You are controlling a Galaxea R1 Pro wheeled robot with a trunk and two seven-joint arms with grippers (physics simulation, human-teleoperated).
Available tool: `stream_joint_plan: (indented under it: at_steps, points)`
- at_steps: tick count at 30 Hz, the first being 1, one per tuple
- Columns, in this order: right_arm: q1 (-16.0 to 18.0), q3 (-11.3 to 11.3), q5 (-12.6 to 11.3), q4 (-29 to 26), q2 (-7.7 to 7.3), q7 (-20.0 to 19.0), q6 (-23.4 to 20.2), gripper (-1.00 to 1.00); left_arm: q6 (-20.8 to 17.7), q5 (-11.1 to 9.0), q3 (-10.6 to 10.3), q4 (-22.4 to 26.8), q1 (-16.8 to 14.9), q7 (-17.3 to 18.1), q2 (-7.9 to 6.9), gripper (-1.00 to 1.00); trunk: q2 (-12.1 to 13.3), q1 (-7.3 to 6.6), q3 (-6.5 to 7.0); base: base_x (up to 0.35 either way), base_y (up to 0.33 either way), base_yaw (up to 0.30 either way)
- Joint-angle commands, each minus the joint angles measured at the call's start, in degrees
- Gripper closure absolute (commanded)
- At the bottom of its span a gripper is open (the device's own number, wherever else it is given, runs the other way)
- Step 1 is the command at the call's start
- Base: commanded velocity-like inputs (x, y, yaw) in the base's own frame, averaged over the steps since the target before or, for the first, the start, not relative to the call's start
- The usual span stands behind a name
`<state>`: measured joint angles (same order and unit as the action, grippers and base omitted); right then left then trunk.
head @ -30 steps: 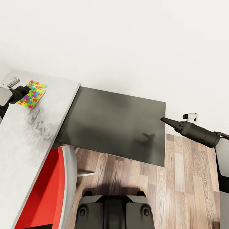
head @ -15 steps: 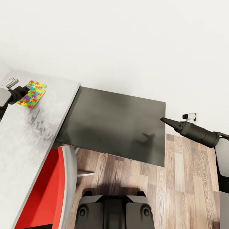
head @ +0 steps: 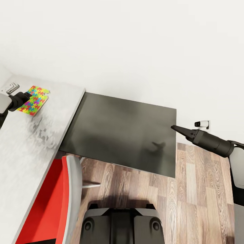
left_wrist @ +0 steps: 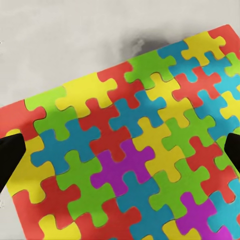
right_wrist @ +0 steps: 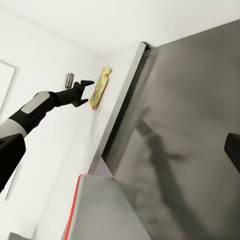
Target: Put all the toys in the child's room - the three board games (two on the bed and one on the table), the two jigsaw puzzles on the table, and the tennis ball on the table - inside the toy box on the table in the child's room.
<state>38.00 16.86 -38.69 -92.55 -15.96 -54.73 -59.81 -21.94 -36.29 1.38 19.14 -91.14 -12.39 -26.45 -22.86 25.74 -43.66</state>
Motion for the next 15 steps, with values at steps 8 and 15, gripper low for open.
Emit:
stream_joint_plan:
  at_steps: [8, 15]
  points:
    - [0.1, 0.0, 0.2, 0.0, -0.03, -0.3, -0.2, -1.00, -0.4, -0.4, 0.3, 0.3, -0.3, -0.4, 0.04, -1.00, -0.1, 0.05, -0.07, 0.000, 0.000, 0.000]
    - [0.1, -0.1, 0.2, 0.0, -0.03, -0.3, -0.2, -1.00, -0.5, -0.4, 0.5, 1.0, -0.4, -0.4, 0.01, -1.00, -0.1, 0.05, -0.07, 0.000, 0.000, 0.000]
